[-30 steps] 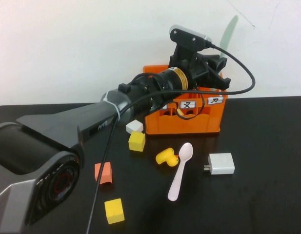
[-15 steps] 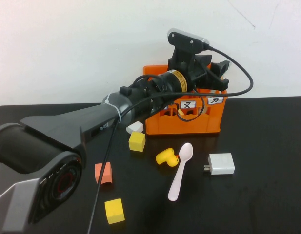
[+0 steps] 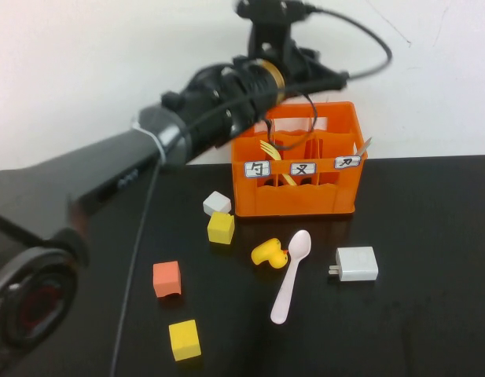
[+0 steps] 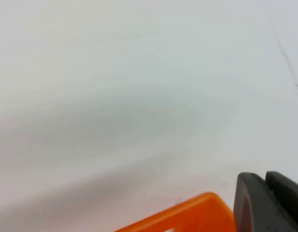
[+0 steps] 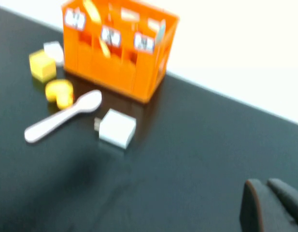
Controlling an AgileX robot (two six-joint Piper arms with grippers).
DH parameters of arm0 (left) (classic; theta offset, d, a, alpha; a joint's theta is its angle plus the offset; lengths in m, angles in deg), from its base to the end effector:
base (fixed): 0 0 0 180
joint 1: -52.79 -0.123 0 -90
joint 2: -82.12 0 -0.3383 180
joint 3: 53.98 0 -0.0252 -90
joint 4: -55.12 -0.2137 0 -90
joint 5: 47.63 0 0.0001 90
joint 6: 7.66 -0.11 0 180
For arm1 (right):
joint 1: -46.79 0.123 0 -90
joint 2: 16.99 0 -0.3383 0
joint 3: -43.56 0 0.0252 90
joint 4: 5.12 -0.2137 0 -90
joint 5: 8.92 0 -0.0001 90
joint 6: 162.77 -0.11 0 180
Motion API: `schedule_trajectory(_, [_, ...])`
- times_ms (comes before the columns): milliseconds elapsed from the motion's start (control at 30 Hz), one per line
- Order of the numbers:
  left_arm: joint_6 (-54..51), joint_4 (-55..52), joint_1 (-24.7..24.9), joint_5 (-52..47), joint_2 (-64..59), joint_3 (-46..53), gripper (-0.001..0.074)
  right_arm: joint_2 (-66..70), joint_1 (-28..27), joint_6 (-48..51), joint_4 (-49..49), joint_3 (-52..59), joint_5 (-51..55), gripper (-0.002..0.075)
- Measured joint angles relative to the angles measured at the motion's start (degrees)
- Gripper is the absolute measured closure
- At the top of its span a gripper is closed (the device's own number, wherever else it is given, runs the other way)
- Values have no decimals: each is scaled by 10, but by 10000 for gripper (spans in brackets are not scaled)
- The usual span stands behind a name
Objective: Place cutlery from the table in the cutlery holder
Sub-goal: Pick up the spoon
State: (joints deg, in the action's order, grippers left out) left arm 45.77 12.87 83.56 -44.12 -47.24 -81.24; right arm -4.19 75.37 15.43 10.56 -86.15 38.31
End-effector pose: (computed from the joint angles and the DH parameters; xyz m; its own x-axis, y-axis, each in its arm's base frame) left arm 0.4593 -0.2786 0.3462 -0.2455 -0.0804 -0.9661 0.5080 0.8381 -0.1988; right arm -0.0326 -0.0426 0.2815 -0.2382 -0.3042 -0.9224 -0.3459 0.9140 -0.2121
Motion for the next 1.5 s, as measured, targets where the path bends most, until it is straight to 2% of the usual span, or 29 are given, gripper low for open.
schedule_trajectory(233, [20,3,12,-198,87,0,734,0,0,-7,0,0,-65,728])
schedule_trajectory(367, [-53,49,22,-313,128,0,735,0,0,-12,0,0,-51,728])
schedule_trajectory(600, [-309,294,23,-489,182,0,736,0,0,-12,1,1,27,728])
schedule_trajectory(800, [-456,499,23,-602,193,4,736,0,0,-6,23,36,14,728])
schedule_trajectory(1000, [-482,551,23,-553,204,100,736,0,0,-5,24,81,-67,728])
schedule_trajectory(1300, [-474,626,23,-303,233,350,736,0,0,-5,33,90,-102,728])
schedule_trajectory(1500, [-489,661,23,-223,213,414,737,15,0,-5,33,90,-106,728])
